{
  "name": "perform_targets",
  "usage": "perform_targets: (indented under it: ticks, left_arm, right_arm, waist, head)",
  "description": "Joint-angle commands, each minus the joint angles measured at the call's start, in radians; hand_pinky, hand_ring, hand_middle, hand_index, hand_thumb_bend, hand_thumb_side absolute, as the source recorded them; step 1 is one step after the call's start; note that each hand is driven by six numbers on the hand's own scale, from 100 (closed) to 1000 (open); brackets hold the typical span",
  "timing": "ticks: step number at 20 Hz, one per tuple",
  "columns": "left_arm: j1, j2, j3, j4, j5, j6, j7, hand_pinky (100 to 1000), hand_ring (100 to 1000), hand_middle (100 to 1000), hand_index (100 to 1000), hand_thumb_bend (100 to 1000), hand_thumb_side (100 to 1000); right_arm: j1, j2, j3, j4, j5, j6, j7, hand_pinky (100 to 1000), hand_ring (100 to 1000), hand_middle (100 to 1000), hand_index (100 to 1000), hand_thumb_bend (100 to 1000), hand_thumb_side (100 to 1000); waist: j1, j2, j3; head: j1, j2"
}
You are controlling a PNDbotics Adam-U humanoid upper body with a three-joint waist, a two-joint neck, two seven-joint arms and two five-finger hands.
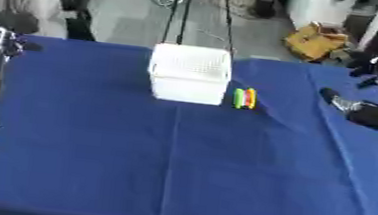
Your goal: Pick up objects on the table and place them in the box.
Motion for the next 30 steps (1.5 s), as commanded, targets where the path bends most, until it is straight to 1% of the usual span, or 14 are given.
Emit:
perform_targets:
  ticks: [1,19,26,27,30]
  left_arm:
    - [-0.009,0.019,0.007,-0.021,0.004,-0.003,-0.002,677,814,741,808,298,1000]
    - [-0.007,0.019,0.005,-0.023,0.01,-0.004,-0.005,677,815,739,809,297,1000]
    - [-0.012,0.018,0.001,-0.025,0.01,-0.004,-0.011,677,816,739,809,297,1000]
    - [-0.013,0.018,-0.001,-0.026,0.01,-0.005,-0.012,677,816,739,809,296,1000]
    - [-0.016,0.018,-0.004,-0.029,0.011,-0.004,-0.016,677,816,739,809,296,1000]
  right_arm:
    - [-0.014,-0.029,-0.006,-0.008,0.002,-0.001,0.001,640,746,746,914,566,442]
    - [-0.021,-0.038,-0.001,-0.006,0.006,-0.003,0.007,644,747,746,909,546,451]
    - [-0.086,-0.074,0.031,0.039,0.083,-0.021,0.058,657,752,752,899,530,451]
    - [-0.097,-0.082,0.039,0.048,0.1,-0.026,0.067,671,759,761,889,513,452]
    - [-0.134,-0.098,0.057,0.088,0.171,-0.048,0.1,672,760,762,888,511,452]
  waist:
    - [-0.002,-0.014,0.002]
    - [-0.005,-0.011,0.004]
    - [-0.006,-0.009,0.01]
    - [-0.006,-0.008,0.013]
    - [-0.006,-0.005,0.02]
  head:
    - [0.001,-0.003]
    - [-0.001,0.002]
    - [-0.01,-0.001]
    - [-0.014,-0.002]
    - [-0.024,-0.005]
